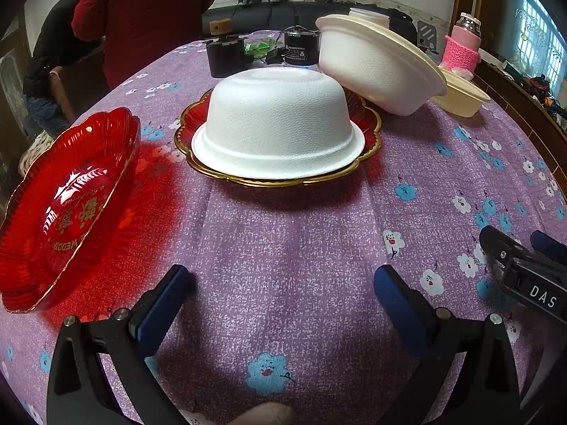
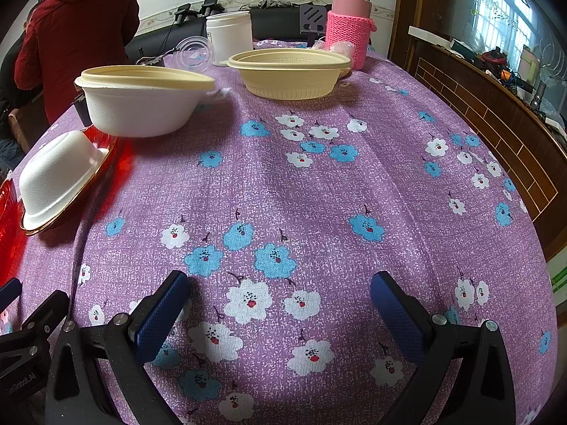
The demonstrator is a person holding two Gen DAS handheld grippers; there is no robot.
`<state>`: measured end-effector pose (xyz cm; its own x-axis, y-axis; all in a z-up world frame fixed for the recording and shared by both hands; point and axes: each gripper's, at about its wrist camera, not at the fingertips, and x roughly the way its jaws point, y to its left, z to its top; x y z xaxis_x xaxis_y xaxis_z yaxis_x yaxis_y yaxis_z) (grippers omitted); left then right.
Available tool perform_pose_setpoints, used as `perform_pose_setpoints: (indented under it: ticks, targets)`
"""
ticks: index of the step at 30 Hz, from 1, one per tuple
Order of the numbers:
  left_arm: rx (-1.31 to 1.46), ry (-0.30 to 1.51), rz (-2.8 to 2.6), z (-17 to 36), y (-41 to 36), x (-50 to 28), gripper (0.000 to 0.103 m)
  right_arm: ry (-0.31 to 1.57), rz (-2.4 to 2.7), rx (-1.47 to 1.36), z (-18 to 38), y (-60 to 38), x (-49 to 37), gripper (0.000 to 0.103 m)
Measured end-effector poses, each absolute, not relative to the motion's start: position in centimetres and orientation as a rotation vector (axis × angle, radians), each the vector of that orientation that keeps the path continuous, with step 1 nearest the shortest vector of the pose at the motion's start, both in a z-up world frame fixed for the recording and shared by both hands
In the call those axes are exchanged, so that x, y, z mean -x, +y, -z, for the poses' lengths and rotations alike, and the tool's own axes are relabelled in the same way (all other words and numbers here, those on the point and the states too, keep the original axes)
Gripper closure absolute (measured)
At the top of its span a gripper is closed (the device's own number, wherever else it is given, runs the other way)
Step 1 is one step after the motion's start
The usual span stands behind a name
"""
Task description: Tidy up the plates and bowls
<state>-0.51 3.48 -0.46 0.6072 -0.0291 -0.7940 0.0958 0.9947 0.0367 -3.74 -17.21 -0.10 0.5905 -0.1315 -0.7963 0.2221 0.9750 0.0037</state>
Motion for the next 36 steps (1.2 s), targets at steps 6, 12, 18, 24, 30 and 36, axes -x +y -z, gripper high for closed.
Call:
perform_pose_setpoints:
  ticks: [6,12,18,24,30,36]
  targets:
    - [-0.077,0.915,0.073,0.58,3.21,0.55,0.000,0.917,0.206,-0.107,0.08,-17.22,3.77,0.001]
    - [-0.078,0.915,0.072,0.58,3.29,0.52,0.000,0.917,0.206,-0.107,0.07,-17.21,3.77,0.001]
    - [-0.078,0.915,0.072,0.82,3.10,0.52,0.000,0.917,0.206,-0.107,0.05,-17.15,3.75,0.001]
    - [-0.078,0.915,0.072,0.77,3.14,0.52,0.000,0.917,0.206,-0.106,0.05,-17.14,3.76,0.001]
    - [-0.078,0.915,0.072,0.77,3.12,0.53,0.000,0.917,0.206,-0.107,0.07,-17.19,3.77,0.001]
    - [-0.077,0.915,0.074,0.76,3.15,0.54,0.000,0.917,0.206,-0.107,0.09,-17.20,3.74,0.001]
